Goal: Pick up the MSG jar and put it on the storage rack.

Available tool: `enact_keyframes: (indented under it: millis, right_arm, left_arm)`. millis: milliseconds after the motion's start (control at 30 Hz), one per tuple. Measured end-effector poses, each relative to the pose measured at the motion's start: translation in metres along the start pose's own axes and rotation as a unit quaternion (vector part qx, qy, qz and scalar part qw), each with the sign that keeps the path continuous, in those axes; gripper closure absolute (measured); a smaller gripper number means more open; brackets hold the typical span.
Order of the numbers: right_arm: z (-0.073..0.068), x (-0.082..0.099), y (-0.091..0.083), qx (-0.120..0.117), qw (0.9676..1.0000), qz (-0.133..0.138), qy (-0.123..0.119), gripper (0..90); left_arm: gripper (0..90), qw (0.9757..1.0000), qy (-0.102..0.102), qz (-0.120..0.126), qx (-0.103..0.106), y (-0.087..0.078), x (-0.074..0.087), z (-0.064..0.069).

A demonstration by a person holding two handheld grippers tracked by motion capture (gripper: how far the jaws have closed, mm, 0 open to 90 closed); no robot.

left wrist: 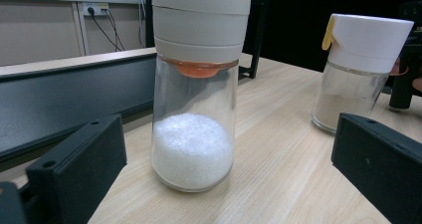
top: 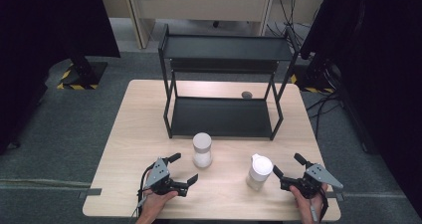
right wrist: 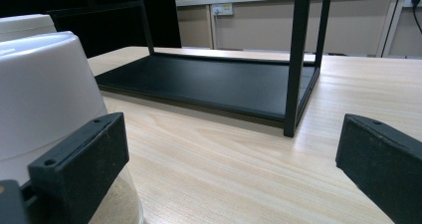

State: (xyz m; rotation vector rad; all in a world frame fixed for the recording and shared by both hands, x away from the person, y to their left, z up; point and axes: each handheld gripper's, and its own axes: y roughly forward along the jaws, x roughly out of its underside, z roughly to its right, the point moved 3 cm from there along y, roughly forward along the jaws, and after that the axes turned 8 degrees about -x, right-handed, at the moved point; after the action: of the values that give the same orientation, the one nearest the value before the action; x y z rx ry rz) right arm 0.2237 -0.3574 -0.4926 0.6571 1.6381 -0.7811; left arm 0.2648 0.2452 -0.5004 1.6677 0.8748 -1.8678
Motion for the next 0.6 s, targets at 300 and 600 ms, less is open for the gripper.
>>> enact_keyframes:
  millis: [300, 600]
  right_arm:
    - [0.0002, -0.0002, 0.0000, -0.001, 1.0000, -0.001, 0.002, 0.5]
    - [0.0003, -0.0003, -0.0007, -0.001, 1.0000, -0.001, 0.002, 0.5]
  left_arm:
    - [0.2, 1.0000, -0.002, -0.002, 0.001, 0.0004, -0.0001, -0.0002]
    - [0.4, 1.0000, -0.001, -0.001, 0.001, 0.0003, -0.0001, 0.0000]
